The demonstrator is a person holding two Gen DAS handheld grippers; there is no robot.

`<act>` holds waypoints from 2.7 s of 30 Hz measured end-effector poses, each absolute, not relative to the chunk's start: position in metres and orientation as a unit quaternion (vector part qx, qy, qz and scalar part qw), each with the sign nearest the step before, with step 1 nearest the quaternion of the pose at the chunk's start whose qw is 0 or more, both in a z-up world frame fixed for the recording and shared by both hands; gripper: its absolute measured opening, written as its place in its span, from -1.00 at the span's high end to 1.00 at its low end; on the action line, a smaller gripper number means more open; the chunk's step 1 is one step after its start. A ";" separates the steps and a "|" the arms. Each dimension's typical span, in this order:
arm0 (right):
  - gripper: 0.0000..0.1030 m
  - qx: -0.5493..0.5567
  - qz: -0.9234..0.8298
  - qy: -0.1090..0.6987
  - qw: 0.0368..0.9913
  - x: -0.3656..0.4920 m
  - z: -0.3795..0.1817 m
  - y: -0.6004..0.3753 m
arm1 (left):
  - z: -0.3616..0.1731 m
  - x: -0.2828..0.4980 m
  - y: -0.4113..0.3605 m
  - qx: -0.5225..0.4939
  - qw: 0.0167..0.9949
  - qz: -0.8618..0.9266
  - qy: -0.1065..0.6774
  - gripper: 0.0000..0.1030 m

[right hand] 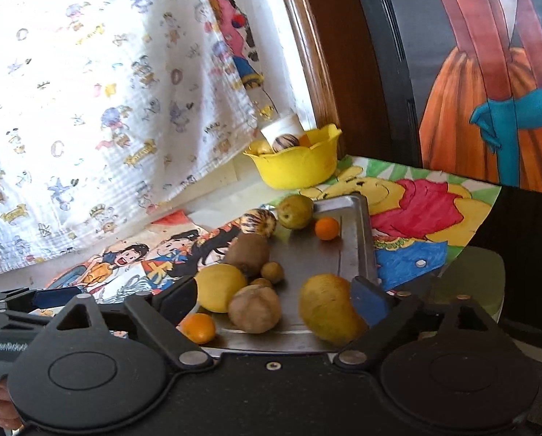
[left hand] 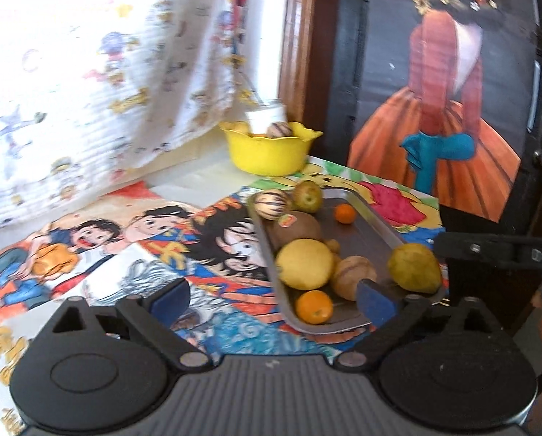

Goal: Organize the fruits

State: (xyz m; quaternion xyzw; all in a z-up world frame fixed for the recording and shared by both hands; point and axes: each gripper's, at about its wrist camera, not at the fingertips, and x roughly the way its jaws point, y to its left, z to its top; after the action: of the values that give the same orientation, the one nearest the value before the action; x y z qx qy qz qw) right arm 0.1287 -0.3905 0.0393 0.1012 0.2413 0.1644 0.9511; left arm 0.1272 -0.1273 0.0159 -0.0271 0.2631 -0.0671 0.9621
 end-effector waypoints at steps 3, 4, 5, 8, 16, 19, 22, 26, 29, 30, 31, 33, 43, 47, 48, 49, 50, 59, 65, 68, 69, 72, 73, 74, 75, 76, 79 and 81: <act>-0.94 0.095 0.155 0.227 0.957 0.113 0.044 -0.380 | 0.016 0.121 -0.115 -0.033 0.963 -0.051 0.261 -0.99; -0.95 0.093 0.149 0.221 0.959 0.107 0.044 -0.375 | 0.016 0.118 -0.111 -0.034 0.963 -0.047 0.262 -0.99; -0.98 0.089 0.143 0.215 0.962 0.102 0.045 -0.371 | 0.016 0.115 -0.108 -0.033 0.964 -0.043 0.262 -0.99; -0.99 0.065 0.121 0.201 0.970 0.085 0.043 -0.357 | 0.015 0.107 -0.099 -0.030 0.965 -0.033 0.258 -0.99; -0.99 0.048 0.098 0.175 0.979 0.049 0.038 -0.329 | 0.005 0.081 -0.079 -0.018 0.968 -0.020 0.249 -0.99; -0.99 0.044 0.094 0.167 0.980 0.037 0.037 -0.320 | 0.002 0.073 -0.073 -0.017 0.969 -0.016 0.245 -0.99; -0.99 0.043 0.091 0.162 0.982 0.027 0.035 -0.313 | 0.000 0.066 -0.066 -0.017 0.970 -0.013 0.240 -0.99; -0.99 0.031 0.087 0.156 0.983 0.017 0.030 -0.301 | -0.004 0.057 -0.059 -0.015 0.972 -0.011 0.234 -0.99; -0.99 0.026 0.090 0.152 0.984 0.011 0.026 -0.295 | -0.007 0.050 -0.056 -0.011 0.974 -0.010 0.228 -0.99; -0.99 0.024 0.090 0.152 0.984 0.010 0.024 -0.292 | -0.008 0.049 -0.055 -0.010 0.974 -0.009 0.226 -0.99; -0.99 0.023 0.091 0.151 0.984 0.008 0.023 -0.290 | -0.009 0.047 -0.054 -0.009 0.974 -0.008 0.225 -0.99; -0.99 0.025 0.095 0.153 0.983 0.007 0.022 -0.288 | -0.010 0.045 -0.053 -0.008 0.974 -0.006 0.224 -0.99; -0.99 0.026 0.104 0.156 0.982 0.007 0.021 -0.284 | -0.012 0.043 -0.047 -0.012 0.974 0.000 0.227 -0.99; -0.99 0.027 0.103 0.158 0.982 0.007 0.020 -0.285 | -0.012 0.043 -0.047 -0.012 0.974 0.001 0.227 -0.99; -0.99 0.027 0.103 0.158 0.982 0.008 0.020 -0.286 | -0.012 0.043 -0.047 -0.012 0.974 0.001 0.227 -0.99; -0.99 0.026 0.103 0.158 0.982 0.008 0.020 -0.286 | -0.012 0.043 -0.047 -0.012 0.974 0.001 0.227 -0.99; -0.99 0.026 0.103 0.158 0.982 0.008 0.020 -0.285 | -0.012 0.043 -0.047 -0.012 0.974 0.000 0.227 -0.99; -0.99 0.027 0.103 0.161 0.981 0.008 0.018 -0.284 | -0.012 0.044 -0.047 -0.012 0.974 0.000 0.227 -0.99; -0.99 0.027 0.104 0.162 0.981 0.009 0.018 -0.284 | -0.012 0.044 -0.047 -0.012 0.974 0.000 0.227 -0.99; -0.99 0.027 0.104 0.162 0.981 0.009 0.018 -0.284 | -0.012 0.043 -0.047 -0.011 0.974 0.000 0.227 -0.99; -0.99 0.027 0.104 0.162 0.981 0.009 0.018 -0.284 | -0.012 0.043 -0.046 -0.011 0.974 0.000 0.226 -0.99; -0.99 0.026 0.105 0.162 0.981 0.010 0.017 -0.283 | -0.011 0.044 -0.045 -0.009 0.974 -0.001 0.226 -0.99; -0.99 0.026 0.105 0.162 0.981 0.010 0.017 -0.282 | -0.011 0.044 -0.045 -0.009 0.974 -0.002 0.226 -0.99; -0.99 0.025 0.106 0.163 0.981 0.011 0.016 -0.282 | -0.011 0.044 -0.046 -0.008 0.974 -0.002 0.228 -0.99; -0.99 0.025 0.107 0.164 0.980 0.012 0.016 -0.282 | -0.011 0.044 -0.046 -0.007 0.973 -0.005 0.231 -0.99; -0.99 0.024 0.108 0.165 0.980 0.013 0.015 -0.282 | -0.011 0.044 -0.047 -0.004 0.973 -0.010 0.232 -0.99; -0.99 0.024 0.109 0.169 0.979 0.016 0.013 -0.281 | -0.012 0.043 -0.049 -0.001 0.973 -0.017 0.230 -0.99; -0.99 0.024 0.110 0.172 0.979 0.019 0.012 -0.280 | -0.013 0.044 -0.050 0.004 0.973 -0.020 0.228 -0.99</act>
State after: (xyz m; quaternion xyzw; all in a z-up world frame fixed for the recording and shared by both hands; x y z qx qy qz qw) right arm 0.0188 -0.2798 0.0115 0.0235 0.1719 0.1096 0.9787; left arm 0.0438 -0.0503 -0.0134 0.0036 0.2279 -0.0195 0.9735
